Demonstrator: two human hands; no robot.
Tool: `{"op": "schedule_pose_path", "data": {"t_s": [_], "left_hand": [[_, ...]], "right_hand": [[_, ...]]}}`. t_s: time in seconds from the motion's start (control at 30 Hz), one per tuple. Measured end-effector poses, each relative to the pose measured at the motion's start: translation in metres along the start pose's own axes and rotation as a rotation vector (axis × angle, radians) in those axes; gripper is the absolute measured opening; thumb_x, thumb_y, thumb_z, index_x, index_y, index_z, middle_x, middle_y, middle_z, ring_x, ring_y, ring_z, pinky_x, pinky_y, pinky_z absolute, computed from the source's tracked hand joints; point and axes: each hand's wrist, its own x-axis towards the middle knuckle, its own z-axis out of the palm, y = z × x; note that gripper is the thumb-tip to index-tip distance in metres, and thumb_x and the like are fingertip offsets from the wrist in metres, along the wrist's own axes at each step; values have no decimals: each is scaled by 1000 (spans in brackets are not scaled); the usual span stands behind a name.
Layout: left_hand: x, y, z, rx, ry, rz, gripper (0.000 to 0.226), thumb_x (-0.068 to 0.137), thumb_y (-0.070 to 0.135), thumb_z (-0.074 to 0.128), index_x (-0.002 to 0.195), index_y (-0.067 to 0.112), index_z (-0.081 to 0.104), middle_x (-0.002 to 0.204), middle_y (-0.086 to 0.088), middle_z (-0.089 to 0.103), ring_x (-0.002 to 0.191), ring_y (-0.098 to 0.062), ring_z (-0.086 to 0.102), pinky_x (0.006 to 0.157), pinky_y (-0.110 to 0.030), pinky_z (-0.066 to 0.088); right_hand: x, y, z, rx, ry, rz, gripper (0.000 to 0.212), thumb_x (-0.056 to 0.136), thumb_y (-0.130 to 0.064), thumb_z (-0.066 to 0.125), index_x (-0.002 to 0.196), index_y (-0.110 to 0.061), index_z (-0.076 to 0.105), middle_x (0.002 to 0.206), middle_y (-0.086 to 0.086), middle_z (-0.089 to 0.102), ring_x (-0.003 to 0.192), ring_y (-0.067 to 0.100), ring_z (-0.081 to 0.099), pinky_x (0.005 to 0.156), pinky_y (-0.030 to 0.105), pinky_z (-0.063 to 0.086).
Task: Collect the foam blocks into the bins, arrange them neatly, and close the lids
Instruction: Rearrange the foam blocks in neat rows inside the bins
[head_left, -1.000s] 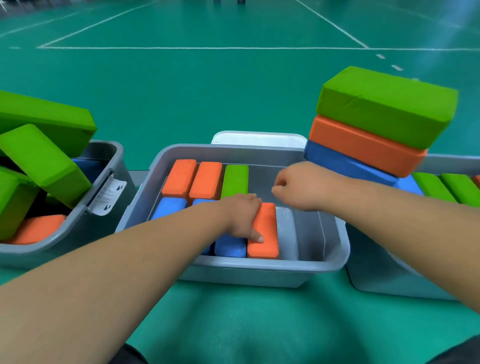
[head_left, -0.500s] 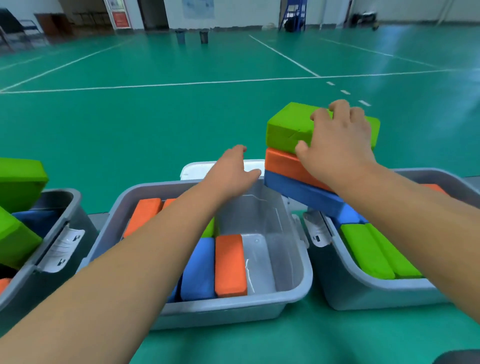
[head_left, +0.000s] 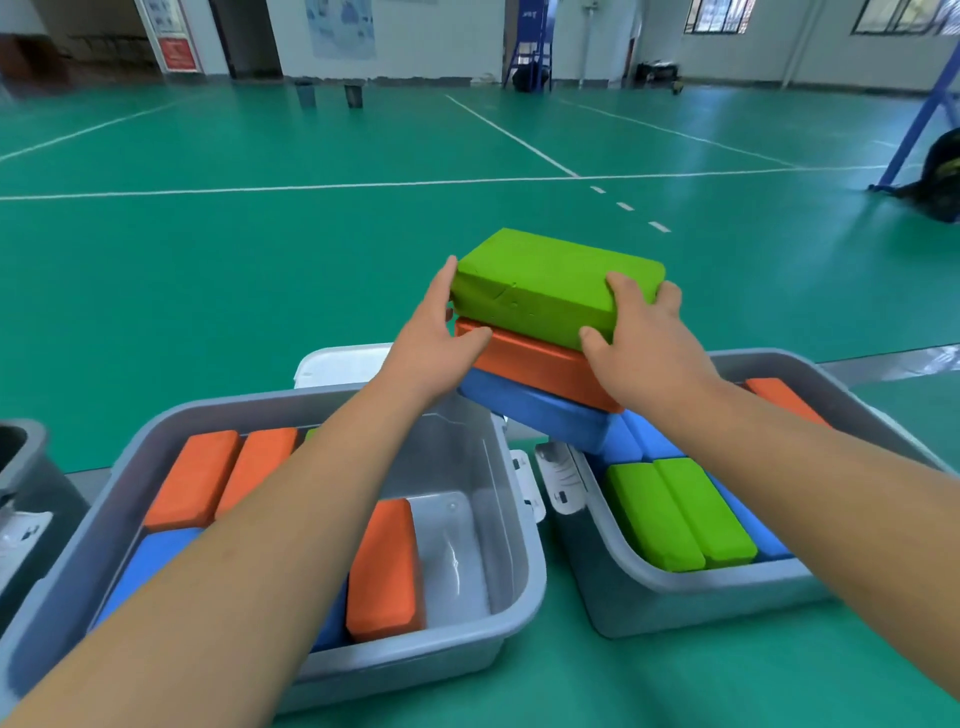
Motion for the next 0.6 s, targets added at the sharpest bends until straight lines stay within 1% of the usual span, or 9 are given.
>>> {"op": "schedule_pose_path", "data": {"t_s": [0.1, 0.17, 0.23, 0.27, 0.33, 0.4, 0.47, 0.53, 0.6], "left_hand": [[0, 11, -2, -138, 127, -80, 84, 95, 30, 72, 164, 26, 25, 143, 7, 51, 123, -10, 56, 101, -24, 41], [-1, 15, -9, -158, 218, -121, 75, 95, 43, 69, 159, 24, 35, 136, 6, 53, 120, -12, 54, 100, -25, 37], [-2, 12, -18, -164, 280, -156, 69, 91, 59, 64, 149, 26, 46, 131, 3, 57, 119, -16, 56, 104, -32, 40], [-5, 11, -23, -173, 307, -181, 67, 87, 65, 61, 141, 27, 52, 127, 2, 59, 116, -18, 59, 106, -37, 45], [-11, 6, -33, -240, 350, -232, 58, 82, 66, 61, 124, 26, 57, 116, 2, 61, 109, -23, 64, 100, -46, 54], [-22, 0, -41, -356, 355, -294, 47, 89, 52, 65, 120, 18, 57, 110, 1, 58, 101, -24, 67, 93, -46, 60], [-33, -8, -50, -408, 343, -347, 45, 87, 43, 66, 119, 13, 57, 106, 1, 57, 92, -24, 71, 91, -45, 62], [-43, -19, -56, -352, 284, -380, 41, 84, 44, 64, 113, 15, 58, 104, -1, 63, 95, -29, 75, 94, -48, 61], [-54, -36, -62, -287, 194, -423, 23, 95, 40, 61, 106, 20, 58, 107, -5, 69, 102, -30, 75, 98, -51, 58]], "right_hand": [[4, 1, 0, 89, 90, -47, 63, 99, -55, 52, 155, -33, 34, 161, 22, 20, 119, 49, 58, 107, 53, 47], [6, -4, -1, 229, 166, -114, 53, 100, -59, 47, 148, -38, 47, 162, 18, 23, 135, 44, 48, 116, 52, 39], [6, -15, -4, 454, 259, -168, 45, 103, -58, 41, 140, -38, 58, 159, 11, 31, 145, 32, 39, 121, 49, 32], [7, -23, -5, 544, 319, -185, 43, 103, -55, 42, 137, -38, 61, 155, 7, 38, 144, 24, 40, 120, 48, 32], [7, -43, -7, 670, 400, -164, 45, 100, -49, 52, 143, -36, 54, 145, 0, 45, 133, 12, 45, 117, 39, 35], [8, -62, -8, 781, 336, -34, 61, 97, -46, 59, 152, -28, 44, 144, 0, 44, 130, 11, 46, 108, 25, 33], [11, -78, -5, 823, 195, 61, 64, 97, -47, 59, 155, -25, 42, 143, 3, 45, 129, 16, 47, 94, 17, 27], [9, -91, 4, 801, 121, 9, 65, 97, -48, 59, 156, -27, 43, 141, 5, 46, 124, 17, 49, 94, 16, 27], [3, -103, 13, 733, 80, -87, 69, 96, -43, 61, 159, -25, 40, 147, 7, 46, 132, 17, 46, 95, 14, 25]]}}
